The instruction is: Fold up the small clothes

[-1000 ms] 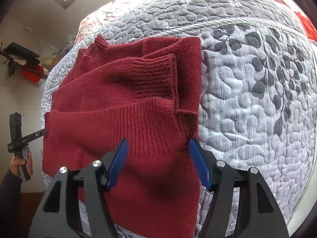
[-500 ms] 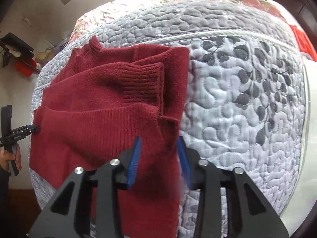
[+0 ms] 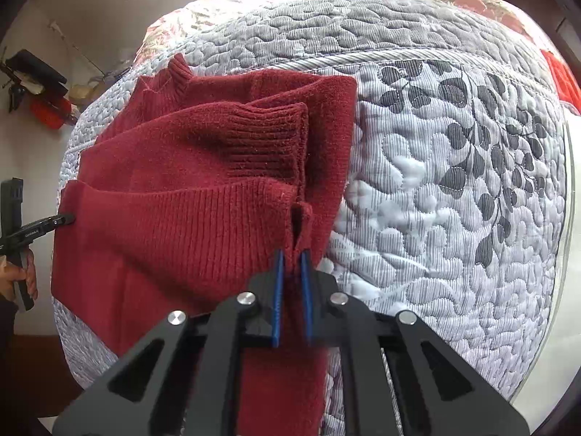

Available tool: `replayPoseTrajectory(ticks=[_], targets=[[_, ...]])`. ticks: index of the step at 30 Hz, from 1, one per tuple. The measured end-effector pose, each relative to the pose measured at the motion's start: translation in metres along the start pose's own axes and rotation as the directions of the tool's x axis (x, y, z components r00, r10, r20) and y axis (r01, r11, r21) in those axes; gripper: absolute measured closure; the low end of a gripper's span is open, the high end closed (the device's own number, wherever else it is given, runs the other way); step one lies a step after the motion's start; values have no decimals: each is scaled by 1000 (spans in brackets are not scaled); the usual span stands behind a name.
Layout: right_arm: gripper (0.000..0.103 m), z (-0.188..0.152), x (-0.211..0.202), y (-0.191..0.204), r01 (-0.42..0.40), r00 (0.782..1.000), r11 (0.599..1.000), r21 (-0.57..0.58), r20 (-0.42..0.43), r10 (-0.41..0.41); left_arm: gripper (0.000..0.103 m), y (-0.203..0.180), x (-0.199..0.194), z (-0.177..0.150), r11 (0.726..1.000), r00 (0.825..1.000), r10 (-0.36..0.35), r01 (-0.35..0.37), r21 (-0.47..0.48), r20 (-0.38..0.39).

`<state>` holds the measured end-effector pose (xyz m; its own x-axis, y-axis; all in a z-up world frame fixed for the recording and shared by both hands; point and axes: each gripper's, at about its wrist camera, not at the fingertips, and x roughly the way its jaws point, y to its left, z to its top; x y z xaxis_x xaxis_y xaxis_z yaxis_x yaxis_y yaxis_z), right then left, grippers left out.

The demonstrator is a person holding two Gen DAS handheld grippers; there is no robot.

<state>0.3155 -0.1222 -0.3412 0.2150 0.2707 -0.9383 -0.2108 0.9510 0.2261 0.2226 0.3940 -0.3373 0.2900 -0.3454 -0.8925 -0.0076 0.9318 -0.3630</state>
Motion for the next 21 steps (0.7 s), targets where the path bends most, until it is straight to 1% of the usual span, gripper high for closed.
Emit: replayPoseTrajectory(ticks=[5,9,12,15,17,19,21], targets=[[97,-5,-31,8,2,997,1000,1,71,-2,91,-1,-31,-6,1000,996,-16,17,-7,88],[97,-9,-67,10,-4,990,999,33,143,-1,91,-9,-69,-16,1000,985,-29,29,2,169],[97,-6,-103,20,-16,976,1000,26,218,10,91,-17,-99,-16,1000,974,-23,20,14,226],[97,4,-132,28,-18,960,1000,10,279,14,91,-23,-133,-7,999,956,-30,22,31,292],[97,18,-147,32,-19,949,1000,-3,314,19,91,-28,-151,6,999,944,-34,18,51,329],[97,34,-153,34,-27,941,1000,-10,336,29,91,-30,-163,20,997,932,-39,15,69,359],[97,49,-154,33,-31,936,999,-16,351,34,91,-31,-168,37,996,925,-48,16,87,377]])
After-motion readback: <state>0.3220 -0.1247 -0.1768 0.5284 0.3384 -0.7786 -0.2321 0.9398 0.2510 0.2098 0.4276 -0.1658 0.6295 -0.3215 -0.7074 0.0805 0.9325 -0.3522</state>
